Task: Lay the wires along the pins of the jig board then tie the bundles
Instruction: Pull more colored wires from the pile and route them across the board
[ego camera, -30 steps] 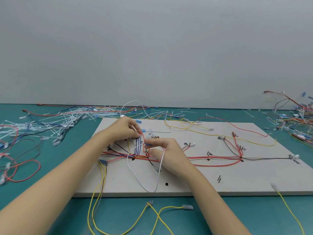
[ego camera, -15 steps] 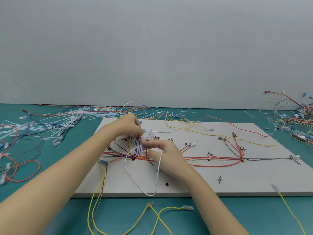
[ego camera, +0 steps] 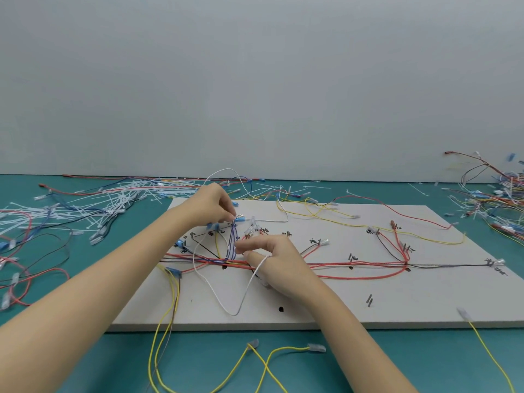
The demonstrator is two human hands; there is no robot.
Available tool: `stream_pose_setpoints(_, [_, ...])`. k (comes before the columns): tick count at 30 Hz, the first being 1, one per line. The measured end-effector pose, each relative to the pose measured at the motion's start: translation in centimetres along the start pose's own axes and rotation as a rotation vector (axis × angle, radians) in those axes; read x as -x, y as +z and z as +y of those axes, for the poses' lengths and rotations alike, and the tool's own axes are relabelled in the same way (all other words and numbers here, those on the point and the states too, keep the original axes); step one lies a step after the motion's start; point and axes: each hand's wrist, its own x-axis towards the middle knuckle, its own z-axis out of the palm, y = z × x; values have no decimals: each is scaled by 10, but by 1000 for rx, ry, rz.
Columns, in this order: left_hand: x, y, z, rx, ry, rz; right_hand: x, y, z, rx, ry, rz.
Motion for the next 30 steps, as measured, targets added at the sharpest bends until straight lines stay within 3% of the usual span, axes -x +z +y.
stream_pose_setpoints(11, [0, -2, -2, 21, -12, -68, 4, 0, -8, 31, 12, -2])
stream_pose_setpoints(17, [3, 1, -1, 23, -50, -37, 7, -4, -20, -144, -91, 199])
stream_pose_setpoints(24, [9, 4, 2, -131, 49, 10, 10, -8, -24, -168, -112, 260])
stream_pose_setpoints(30, [19, 7, 10, -408, 123, -1, 12, -8, -26, -168, -103, 254])
